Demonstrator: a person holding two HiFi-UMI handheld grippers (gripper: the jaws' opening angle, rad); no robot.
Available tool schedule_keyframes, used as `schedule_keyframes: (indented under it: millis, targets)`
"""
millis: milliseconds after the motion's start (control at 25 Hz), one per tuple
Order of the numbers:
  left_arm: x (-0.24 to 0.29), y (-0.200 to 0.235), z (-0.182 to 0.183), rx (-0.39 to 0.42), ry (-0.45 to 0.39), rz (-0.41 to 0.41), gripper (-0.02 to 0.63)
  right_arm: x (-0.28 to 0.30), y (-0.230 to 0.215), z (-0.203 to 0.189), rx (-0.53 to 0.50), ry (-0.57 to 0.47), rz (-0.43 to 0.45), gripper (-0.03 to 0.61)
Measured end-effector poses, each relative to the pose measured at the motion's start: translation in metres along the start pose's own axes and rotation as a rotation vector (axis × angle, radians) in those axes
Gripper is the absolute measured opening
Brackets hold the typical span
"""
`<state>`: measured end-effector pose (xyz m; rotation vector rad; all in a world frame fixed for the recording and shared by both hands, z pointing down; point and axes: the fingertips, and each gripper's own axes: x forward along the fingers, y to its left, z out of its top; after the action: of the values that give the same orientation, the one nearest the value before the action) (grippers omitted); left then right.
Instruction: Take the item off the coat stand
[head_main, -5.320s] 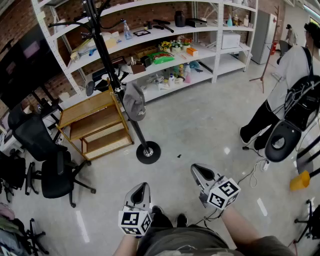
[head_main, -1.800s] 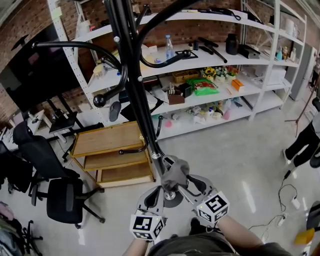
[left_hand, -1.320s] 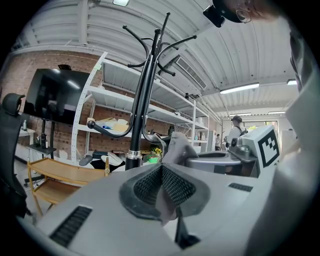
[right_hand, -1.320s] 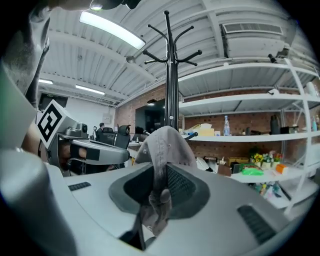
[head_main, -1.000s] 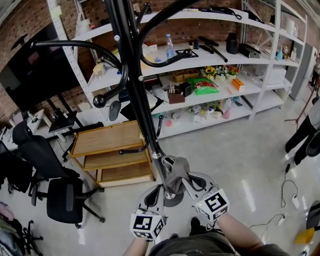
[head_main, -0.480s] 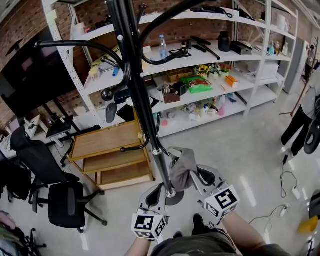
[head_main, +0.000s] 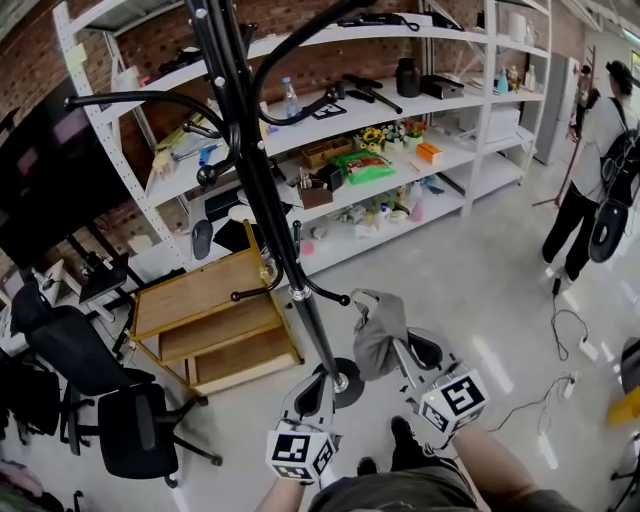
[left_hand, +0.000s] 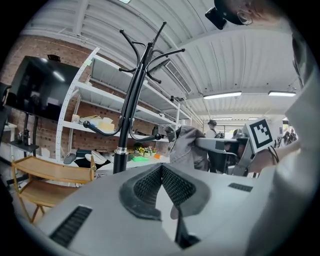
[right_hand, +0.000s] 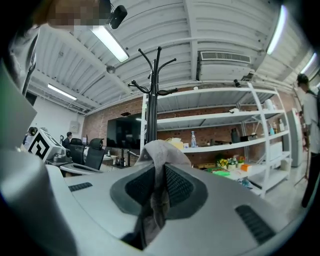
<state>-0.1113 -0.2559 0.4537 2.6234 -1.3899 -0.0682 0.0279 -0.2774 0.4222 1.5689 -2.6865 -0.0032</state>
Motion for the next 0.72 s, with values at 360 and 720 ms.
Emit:
schedule_keyframes:
  millis: [360, 720]
  targets:
    - [-0.013, -0.01, -0.031, -0.071, 0.029, -0.027, 0.008, -0.046, 0.001, -0.041, 0.033, 0.109, -0.082, 0.048]
    - [-0.01, -0.017, -0.04, -0.074, 0.047, 0.012, 0.008, -0.067, -0.006, -0.059, 0.053, 0.159, -0.085, 0.048]
